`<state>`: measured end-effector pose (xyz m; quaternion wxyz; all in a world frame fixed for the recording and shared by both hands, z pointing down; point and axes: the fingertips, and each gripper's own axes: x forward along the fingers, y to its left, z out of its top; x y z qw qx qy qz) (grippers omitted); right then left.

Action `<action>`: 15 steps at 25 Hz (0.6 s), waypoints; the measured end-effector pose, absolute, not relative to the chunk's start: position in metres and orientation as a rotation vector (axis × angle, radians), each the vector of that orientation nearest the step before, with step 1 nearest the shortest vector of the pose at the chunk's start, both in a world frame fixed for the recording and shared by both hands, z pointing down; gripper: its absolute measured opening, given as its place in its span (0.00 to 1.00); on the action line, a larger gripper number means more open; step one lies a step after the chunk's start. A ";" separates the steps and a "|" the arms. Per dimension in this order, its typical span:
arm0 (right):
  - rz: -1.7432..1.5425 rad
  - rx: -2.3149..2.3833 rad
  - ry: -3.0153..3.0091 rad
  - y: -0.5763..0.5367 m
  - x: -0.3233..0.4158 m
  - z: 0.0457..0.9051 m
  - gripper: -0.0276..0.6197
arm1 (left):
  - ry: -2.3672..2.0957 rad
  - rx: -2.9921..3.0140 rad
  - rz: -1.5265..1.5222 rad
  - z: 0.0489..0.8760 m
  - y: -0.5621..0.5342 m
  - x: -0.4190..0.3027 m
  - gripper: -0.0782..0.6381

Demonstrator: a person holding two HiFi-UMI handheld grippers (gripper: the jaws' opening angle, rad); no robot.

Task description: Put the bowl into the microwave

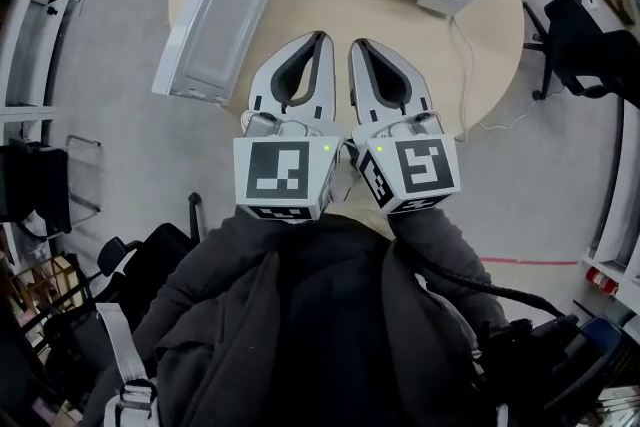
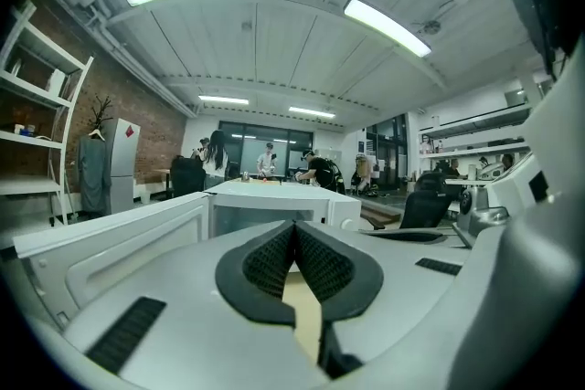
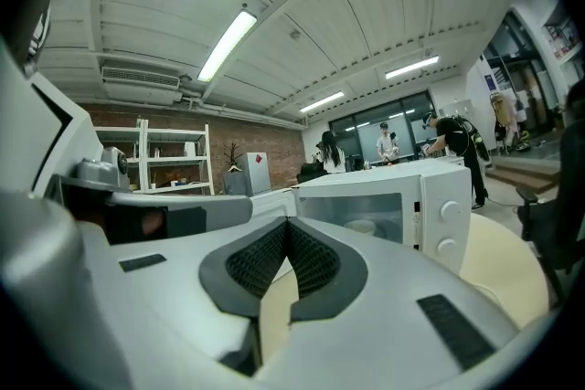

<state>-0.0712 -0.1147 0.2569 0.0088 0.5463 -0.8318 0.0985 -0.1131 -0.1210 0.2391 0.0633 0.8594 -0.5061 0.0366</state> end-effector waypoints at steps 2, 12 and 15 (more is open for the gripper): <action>0.286 1.719 -2.600 -0.106 -0.074 0.252 0.06 | -1.539 2.608 0.084 0.231 -0.113 -0.118 0.12; 0.239 1.780 -2.560 -0.090 -0.061 0.240 0.05 | -1.539 2.638 0.052 0.222 -0.092 -0.125 0.12; 0.216 1.776 -2.570 -0.088 -0.062 0.235 0.05 | -1.547 2.622 0.041 0.222 -0.090 -0.129 0.12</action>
